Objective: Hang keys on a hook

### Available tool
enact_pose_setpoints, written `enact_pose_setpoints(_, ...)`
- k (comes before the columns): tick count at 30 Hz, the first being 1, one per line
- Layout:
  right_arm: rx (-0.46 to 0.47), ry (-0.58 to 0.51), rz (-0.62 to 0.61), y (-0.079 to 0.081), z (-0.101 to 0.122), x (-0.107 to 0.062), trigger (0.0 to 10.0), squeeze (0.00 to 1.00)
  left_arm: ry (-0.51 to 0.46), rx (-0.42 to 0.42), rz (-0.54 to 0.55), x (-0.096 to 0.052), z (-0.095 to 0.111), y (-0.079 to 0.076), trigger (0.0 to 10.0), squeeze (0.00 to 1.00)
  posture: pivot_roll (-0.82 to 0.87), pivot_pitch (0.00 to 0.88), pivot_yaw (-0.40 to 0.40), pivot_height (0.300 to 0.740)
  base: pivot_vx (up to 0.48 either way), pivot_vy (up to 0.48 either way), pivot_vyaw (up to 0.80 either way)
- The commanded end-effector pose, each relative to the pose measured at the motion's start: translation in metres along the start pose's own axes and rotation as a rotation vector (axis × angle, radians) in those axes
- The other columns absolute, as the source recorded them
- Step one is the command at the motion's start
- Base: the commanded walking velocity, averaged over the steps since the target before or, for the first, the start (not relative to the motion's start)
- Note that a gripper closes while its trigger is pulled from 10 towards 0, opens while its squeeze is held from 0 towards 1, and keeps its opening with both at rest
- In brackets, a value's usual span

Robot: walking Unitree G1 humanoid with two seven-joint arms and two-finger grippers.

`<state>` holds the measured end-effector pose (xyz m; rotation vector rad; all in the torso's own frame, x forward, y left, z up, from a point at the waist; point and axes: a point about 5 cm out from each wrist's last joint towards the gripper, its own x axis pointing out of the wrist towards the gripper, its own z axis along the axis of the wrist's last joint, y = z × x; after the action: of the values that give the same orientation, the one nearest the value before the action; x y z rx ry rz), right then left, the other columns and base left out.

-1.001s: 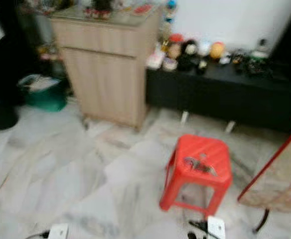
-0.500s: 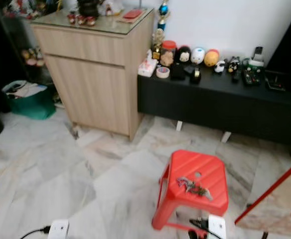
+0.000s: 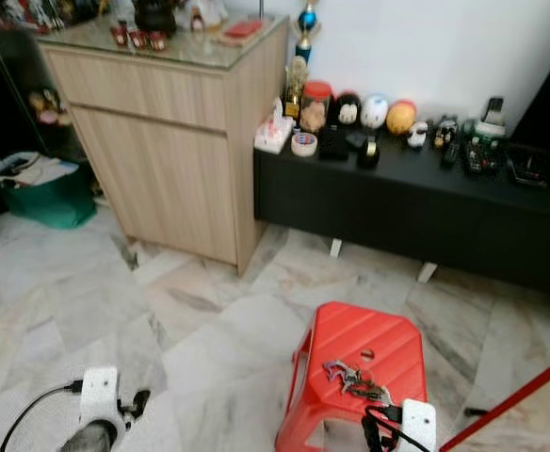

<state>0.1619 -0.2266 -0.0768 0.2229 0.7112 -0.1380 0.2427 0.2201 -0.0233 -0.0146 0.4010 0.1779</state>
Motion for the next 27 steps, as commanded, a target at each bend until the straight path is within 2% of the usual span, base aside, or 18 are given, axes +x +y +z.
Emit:
enact_pose_setpoints(1, 0.022, -0.085, 0.002, -0.004, 0.009, -0.001, 10.0, 0.00, -0.176, -0.025, -0.008, 0.005, 0.032, -0.004, 10.0, 0.00, 0.11, 0.000, -0.095, 0.737, 0.000, 0.000, 0.00)
enact_pose_setpoints(2, 0.022, -0.085, 0.002, -0.004, 0.009, -0.001, 10.0, 0.00, -0.176, -0.025, -0.008, 0.005, 0.032, -0.004, 10.0, 0.00, 0.11, 0.000, -0.095, 0.737, 0.000, 0.000, 0.00)
enact_pose_setpoints(3, 0.011, -0.120, 0.026, -0.003, 0.012, -0.001, 10.0, 0.00, -0.272, -0.024, -0.030, 0.003, 0.048, -0.009, 10.0, 0.00, 0.11, 0.000, -0.098, 0.737, 0.000, 0.000, 0.00)
enact_pose_setpoints(4, 0.011, -0.120, 0.026, -0.003, 0.012, -0.001, 10.0, 0.00, -0.272, -0.024, -0.030, 0.003, 0.048, -0.009, 10.0, 0.00, 0.11, 0.000, -0.098, 0.737, 0.000, 0.000, 0.00)
enact_pose_setpoints(6, -0.021, -0.151, 0.057, -0.001, 0.015, -0.002, 10.0, 0.00, -0.370, -0.014, -0.046, -0.004, 0.063, -0.015, 10.0, 0.00, 0.11, 0.000, -0.101, 0.737, 0.000, 0.000, 0.00)
enact_pose_setpoints(8, -0.032, -0.162, 0.063, -0.001, 0.015, -0.003, 10.0, 0.00, -0.407, -0.012, -0.051, -0.010, 0.068, -0.017, 10.0, 0.00, 0.11, 0.000, -0.101, 0.737, 0.000, 0.000, 0.00)
enact_pose_setpoints(9, -0.112, -0.450, 0.154, 0.050, 0.108, 0.022, 10.0, 0.00, -0.439, -0.001, -0.060, -0.017, 0.072, -0.019, 10.0, 0.00, 0.11, 0.000, -0.099, 0.737, 0.000, 0.000, 0.00)
enact_pose_setpoints(10, -0.134, -0.545, 0.181, 0.068, 0.136, 0.022, 10.0, 0.00, -0.452, 0.005, -0.063, -0.021, 0.073, -0.021, 10.0, 0.00, 0.11, 0.000, -0.096, 0.737, 0.000, 0.000, 0.00)
enact_pose_setpoints(11, -0.134, -0.545, 0.181, 0.068, 0.136, 0.022, 10.0, 0.00, -0.452, 0.005, -0.063, -0.021, 0.073, -0.021, 10.0, 0.00, 0.11, 0.000, -0.096, 0.737, 0.000, 0.000, 0.00)
enact_pose_setpoints(12, -0.146, -0.617, 0.195, 0.079, 0.150, 0.017, 10.0, 0.00, -0.472, 0.014, -0.073, -0.028, 0.075, -0.023, 10.0, 0.00, 0.11, 0.000, -0.089, 0.737, 0.000, 0.000, 0.00)
enact_pose_setpoints(17, -0.159, -0.677, 0.228, 0.085, 0.149, 0.010, 10.0, 0.00, -0.469, 0.033, -0.098, -0.043, 0.074, -0.025, 10.0, 0.00, 0.10, 0.000, -0.079, 0.737, 0.000, 0.000, 0.00)
enact_pose_setpoints(19, -0.169, -0.669, 0.232, 0.086, 0.147, 0.009, 10.0, 0.00, -0.450, 0.037, -0.105, -0.046, 0.072, -0.025, 10.0, 0.00, 0.08, 0.000, -0.074, 0.737, 0.000, 0.000, 0.00)
enact_pose_setpoints(23, -0.193, -0.627, 0.222, 0.088, 0.141, 0.006, 10.0, 0.00, -0.426, 0.037, -0.106, -0.043, 0.071, -0.026, 10.0, 0.00, 0.08, 0.000, -0.078, 0.737, 0.000, 0.000, 0.00)
enact_pose_setpoints(27, -0.180, -0.616, 0.186, 0.084, 0.140, 0.004, 10.0, 0.00, -0.419, 0.031, -0.096, -0.042, 0.075, -0.026, 10.0, 0.00, 0.09, 0.000, -0.083, 0.737, 0.000, 0.000, 0.00)
